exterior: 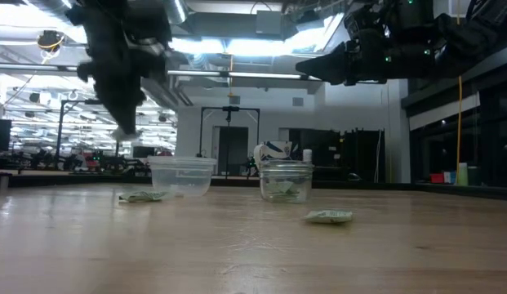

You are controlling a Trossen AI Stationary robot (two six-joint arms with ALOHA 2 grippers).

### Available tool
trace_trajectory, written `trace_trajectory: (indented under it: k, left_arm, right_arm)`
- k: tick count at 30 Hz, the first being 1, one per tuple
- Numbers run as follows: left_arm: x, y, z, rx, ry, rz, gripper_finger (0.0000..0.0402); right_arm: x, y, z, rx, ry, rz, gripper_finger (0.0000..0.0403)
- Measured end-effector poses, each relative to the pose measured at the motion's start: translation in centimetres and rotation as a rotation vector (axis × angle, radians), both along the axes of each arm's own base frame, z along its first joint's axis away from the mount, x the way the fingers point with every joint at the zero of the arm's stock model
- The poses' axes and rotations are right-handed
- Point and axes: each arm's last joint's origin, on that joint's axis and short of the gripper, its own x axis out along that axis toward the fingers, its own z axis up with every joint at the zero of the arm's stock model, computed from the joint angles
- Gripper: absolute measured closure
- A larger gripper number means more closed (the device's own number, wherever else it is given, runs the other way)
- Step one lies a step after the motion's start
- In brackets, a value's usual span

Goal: Pick and place Stevia / Truvia into bins
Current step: Put the stevia packet into the plastic container

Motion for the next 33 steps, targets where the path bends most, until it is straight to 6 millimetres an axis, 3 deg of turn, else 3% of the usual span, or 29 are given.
trace_trajectory:
  k: [9, 15, 26, 33]
  left_arm:
    - [0.6, -2.6, 3.6, 0.090, -0.343, -0.193, 0.0399]
    - [1.2, -3.3, 4.6, 0.136, -0.462, -0.265, 0.0400]
    - [1.5, -3.3, 4.7, 0.131, -0.481, -0.253, 0.0399]
    - [3.7, -3.1, 3.1, 0.139, -0.455, -0.275, 0.0399]
  right_arm:
    - [0.0, 0.0, -0.2, 0.005, 0.022, 0.000, 0.0396]
    - [0.0, 0.0, -0.2, 0.001, 0.019, 0.000, 0.0396]
    - [0.0, 0.0, -0.5, 0.007, 0.052, 0.000, 0.0396]
    - [0.0, 0.0, -0.6, 0.048, 0.060, -0.002, 0.0396]
